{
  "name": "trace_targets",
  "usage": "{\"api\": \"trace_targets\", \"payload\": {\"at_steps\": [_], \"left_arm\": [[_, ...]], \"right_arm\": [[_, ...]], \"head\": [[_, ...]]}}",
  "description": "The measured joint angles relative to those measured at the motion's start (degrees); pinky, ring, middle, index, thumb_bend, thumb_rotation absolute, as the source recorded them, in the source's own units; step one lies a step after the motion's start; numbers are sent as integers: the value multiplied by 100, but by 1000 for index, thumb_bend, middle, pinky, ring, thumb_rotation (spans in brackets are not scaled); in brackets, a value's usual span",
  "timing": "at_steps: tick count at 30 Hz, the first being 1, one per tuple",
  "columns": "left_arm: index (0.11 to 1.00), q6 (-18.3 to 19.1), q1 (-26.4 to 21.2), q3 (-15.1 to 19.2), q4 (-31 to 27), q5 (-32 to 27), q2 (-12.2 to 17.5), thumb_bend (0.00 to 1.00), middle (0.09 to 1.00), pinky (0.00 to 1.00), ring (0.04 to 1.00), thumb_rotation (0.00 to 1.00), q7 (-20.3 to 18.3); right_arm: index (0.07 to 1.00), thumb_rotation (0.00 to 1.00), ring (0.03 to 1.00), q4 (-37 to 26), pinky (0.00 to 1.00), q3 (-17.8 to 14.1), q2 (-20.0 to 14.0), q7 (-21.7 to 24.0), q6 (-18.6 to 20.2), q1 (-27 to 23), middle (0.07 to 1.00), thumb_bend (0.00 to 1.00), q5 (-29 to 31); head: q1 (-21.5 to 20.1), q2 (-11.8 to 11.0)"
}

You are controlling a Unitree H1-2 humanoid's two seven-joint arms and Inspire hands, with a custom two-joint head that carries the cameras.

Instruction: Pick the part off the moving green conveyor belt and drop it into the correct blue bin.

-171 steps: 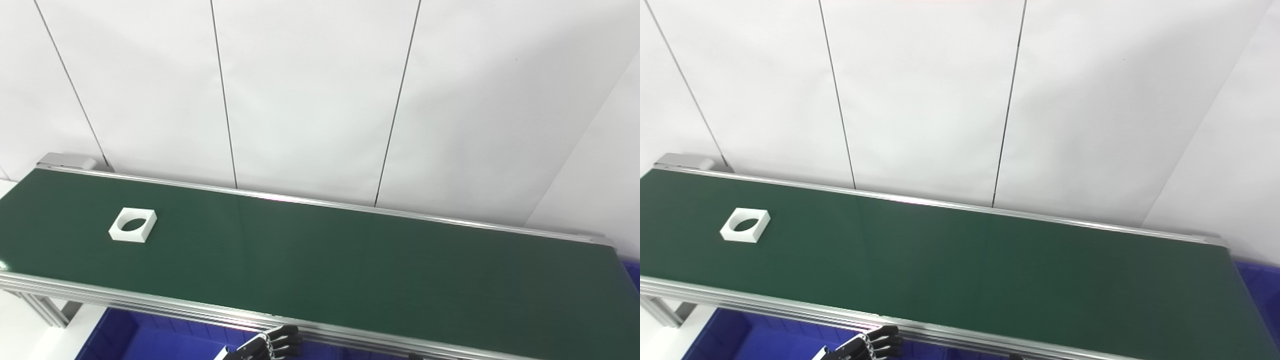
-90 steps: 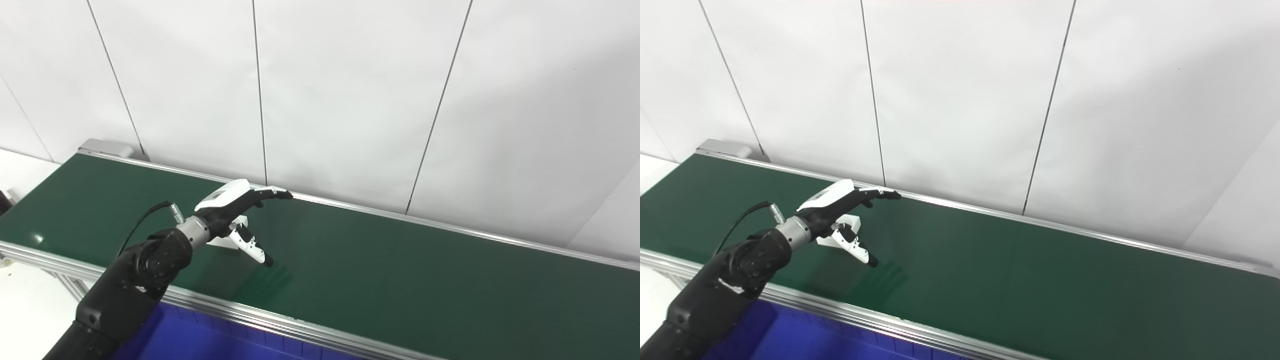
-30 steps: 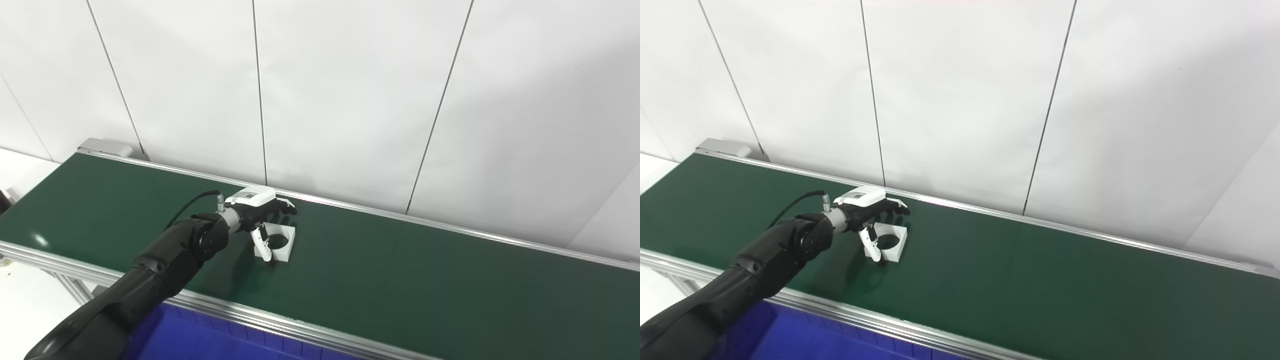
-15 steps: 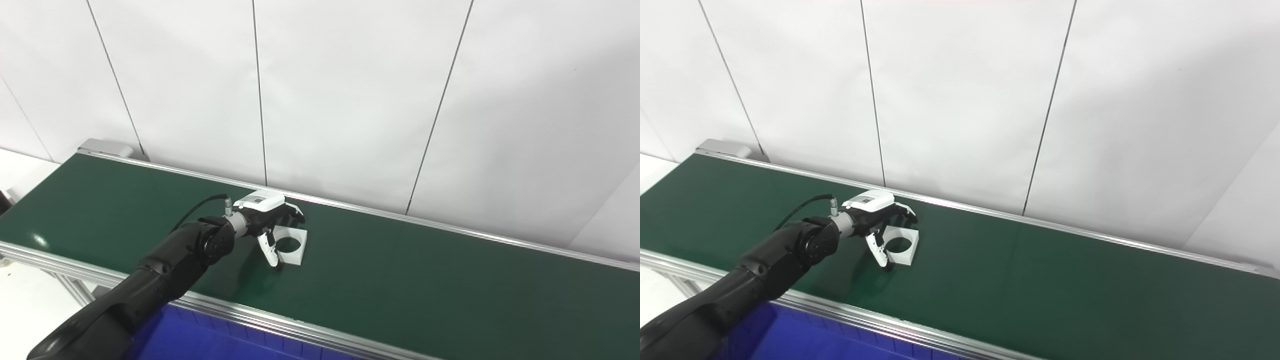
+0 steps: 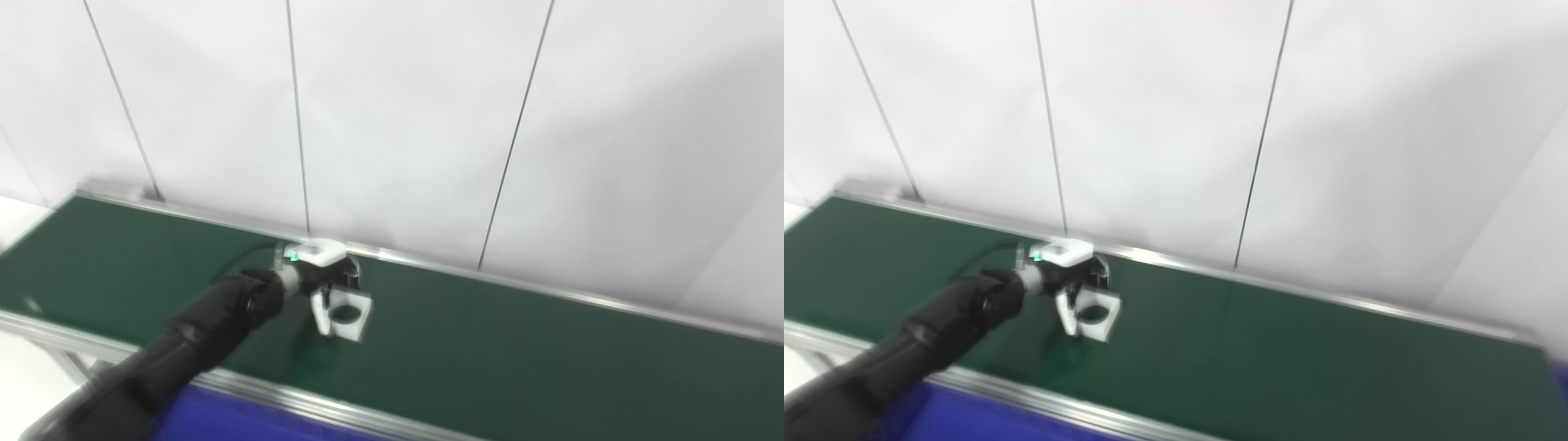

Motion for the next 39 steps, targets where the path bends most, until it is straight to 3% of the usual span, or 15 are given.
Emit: {"api": "trace_targets", "payload": {"at_steps": [1, 4, 7, 11, 15, 20, 25, 31, 32, 35, 39], "left_arm": [[460, 15, 3, 0, 2, 0, -6, 519, 535, 502, 514, 0, -34], [462, 9, 14, -46, -110, -7, -71, 519, 535, 587, 543, 0, -139], [458, -3, 22, -55, -134, -20, -84, 518, 540, 615, 563, 0, -170], [463, -9, 10, -12, -179, -15, -72, 519, 537, 515, 520, 0, -151], [469, -37, 34, 19, -212, -16, 15, 521, 521, 555, 532, 0, -100], [463, 52, 241, 16, -529, 43, 34, 522, 519, 615, 539, 0, -218], [499, 215, 323, 84, -1197, 40, 17, 526, 455, 589, 476, 0, -406], [489, 300, 415, 320, -1865, -30, 4, 526, 481, 571, 487, 0, -604], [498, 312, 437, 348, -1951, -30, 4, 526, 467, 476, 451, 0, -621], [508, 329, 533, 448, -2177, -35, 4, 525, 454, 387, 415, 0, -665], [509, 392, 664, 627, -2449, -88, 5, 525, 454, 371, 410, 0, -771]], "right_arm": [[882, 867, 750, 59, 649, -28, -40, -10, -7, -28, 816, 591, 2], [880, 870, 748, 53, 646, -72, -160, -46, -7, -60, 813, 601, 23], [880, 876, 748, 44, 645, -20, -90, -51, -8, -87, 813, 605, 23], [880, 874, 751, 63, 651, 31, 19, -33, -18, -80, 814, 607, 18], [883, 873, 753, 44, 654, 77, 183, -3, -20, -80, 818, 600, 18], [880, 874, 750, 111, 652, 28, 124, 6, -21, -49, 815, 611, 9], [882, 875, 748, 86, 653, -39, -28, -8, -35, -82, 813, 607, -1], [886, 875, 748, 75, 645, -1, 6, -12, -35, -74, 818, 587, -9], [886, 876, 748, 75, 644, 6, 6, -12, -35, -63, 817, 589, -14], [885, 877, 748, 74, 643, 7, 7, -12, -35, -68, 816, 595, -26], [884, 878, 747, 75, 640, 7, 13, -12, -35, -68, 815, 603, -27]], "head": [[-9, 0], [-18, 9], [-26, 9], [-35, 0], [-26, 0], [-26, 0], [-44, 9], [-62, 9], [-62, 9], [-62, 9], [-62, 9]]}}
